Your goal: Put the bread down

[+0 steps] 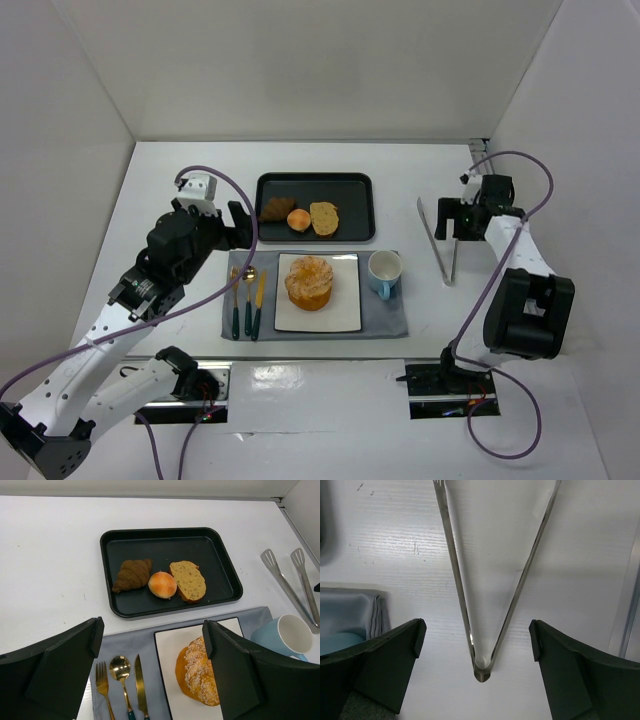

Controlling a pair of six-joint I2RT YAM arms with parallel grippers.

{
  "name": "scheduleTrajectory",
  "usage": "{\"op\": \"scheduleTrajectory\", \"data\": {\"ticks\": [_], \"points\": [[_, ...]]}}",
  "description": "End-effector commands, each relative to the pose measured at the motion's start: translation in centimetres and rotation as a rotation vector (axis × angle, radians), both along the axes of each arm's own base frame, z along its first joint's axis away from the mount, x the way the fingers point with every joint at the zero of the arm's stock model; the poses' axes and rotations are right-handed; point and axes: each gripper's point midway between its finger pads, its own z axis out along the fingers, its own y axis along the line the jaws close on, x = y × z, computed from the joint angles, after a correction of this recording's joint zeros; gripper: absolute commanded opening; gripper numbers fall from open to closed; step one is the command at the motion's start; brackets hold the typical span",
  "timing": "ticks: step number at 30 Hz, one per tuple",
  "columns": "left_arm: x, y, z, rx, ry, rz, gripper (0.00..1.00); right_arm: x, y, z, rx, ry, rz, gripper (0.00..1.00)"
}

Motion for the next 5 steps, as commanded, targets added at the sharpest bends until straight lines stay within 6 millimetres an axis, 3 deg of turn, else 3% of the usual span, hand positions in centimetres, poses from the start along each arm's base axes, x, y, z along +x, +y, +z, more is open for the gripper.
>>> {"op": "scheduleTrajectory", "data": {"ticks": [1,5], "points": [[0.3,0.1,1.2,-0.007,-0.053,0.009,1.00,-0.1,0.1,1.3,0.001,-0.038,0.009,0.99],[0.5,0.2,1.0,-0.001,-0.046,0.018,1.00,0.2,0.8,3.2,0.016,-0.118,0.042,0.99]]}}
